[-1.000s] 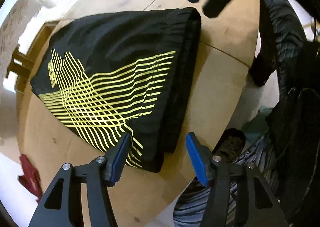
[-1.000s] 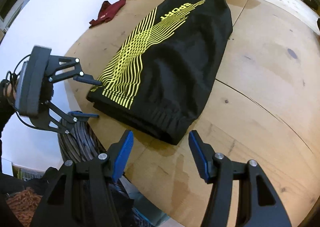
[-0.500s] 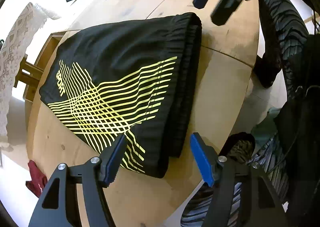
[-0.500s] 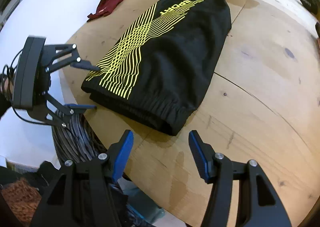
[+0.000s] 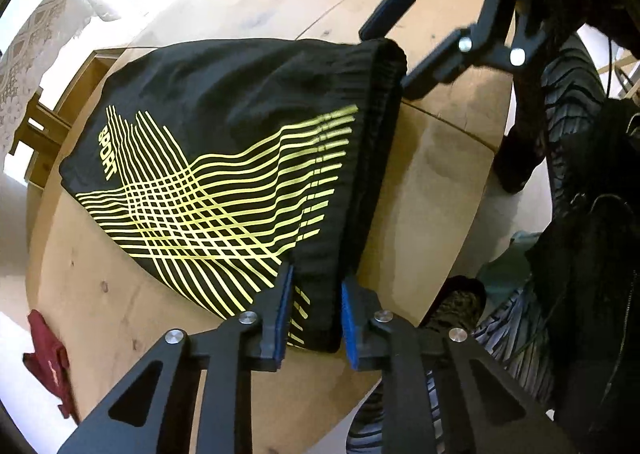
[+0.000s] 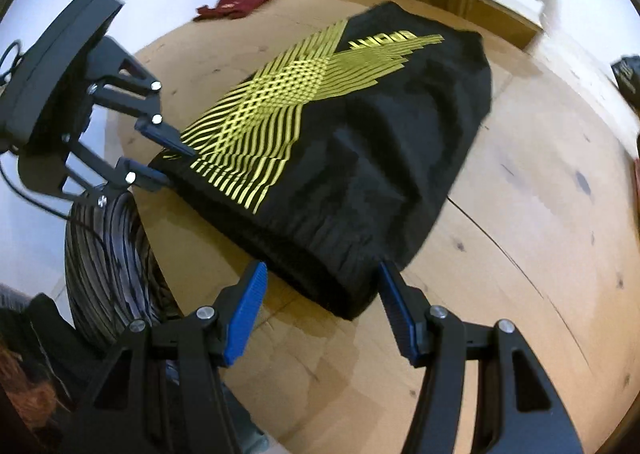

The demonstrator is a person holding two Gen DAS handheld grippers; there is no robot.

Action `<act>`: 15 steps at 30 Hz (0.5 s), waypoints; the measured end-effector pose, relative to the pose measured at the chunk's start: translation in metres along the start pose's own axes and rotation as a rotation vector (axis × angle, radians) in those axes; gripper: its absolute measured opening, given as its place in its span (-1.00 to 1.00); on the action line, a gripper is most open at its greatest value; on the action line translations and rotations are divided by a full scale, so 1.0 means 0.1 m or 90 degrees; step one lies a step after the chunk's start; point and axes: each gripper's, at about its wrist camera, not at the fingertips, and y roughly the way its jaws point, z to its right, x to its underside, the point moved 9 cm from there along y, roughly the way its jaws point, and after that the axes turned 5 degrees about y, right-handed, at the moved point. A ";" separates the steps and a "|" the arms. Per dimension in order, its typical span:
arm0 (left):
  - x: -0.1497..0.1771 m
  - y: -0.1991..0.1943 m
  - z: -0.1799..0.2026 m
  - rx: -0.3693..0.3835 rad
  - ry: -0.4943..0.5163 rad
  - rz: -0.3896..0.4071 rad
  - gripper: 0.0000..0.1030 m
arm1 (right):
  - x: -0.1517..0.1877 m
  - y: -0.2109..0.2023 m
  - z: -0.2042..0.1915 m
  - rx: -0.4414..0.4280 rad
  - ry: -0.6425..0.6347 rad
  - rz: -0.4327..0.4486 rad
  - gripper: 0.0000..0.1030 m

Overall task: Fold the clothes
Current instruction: 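Close the left gripper on the pants edge while the right gripper closes beside it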

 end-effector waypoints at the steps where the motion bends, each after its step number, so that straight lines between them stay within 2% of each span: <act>1: 0.00 0.00 -0.01 0.005 -0.006 0.003 -0.61 | 0.00 0.02 0.00 -0.009 0.005 -0.001 0.10; 5: 0.01 -0.01 0.02 0.019 -0.015 0.006 -0.61 | -0.01 0.01 0.03 -0.020 0.014 0.001 0.06; 10: 0.02 -0.02 0.04 0.018 0.002 0.003 -0.61 | 0.08 0.01 0.04 0.027 -0.024 -0.014 0.06; 12: -0.05 0.06 -0.07 0.021 0.008 0.001 -0.61 | 0.10 0.06 0.10 0.048 -0.022 -0.027 0.06; 15: -0.06 0.08 -0.10 0.024 0.007 0.000 -0.61 | 0.05 0.09 0.16 0.046 0.001 -0.017 0.06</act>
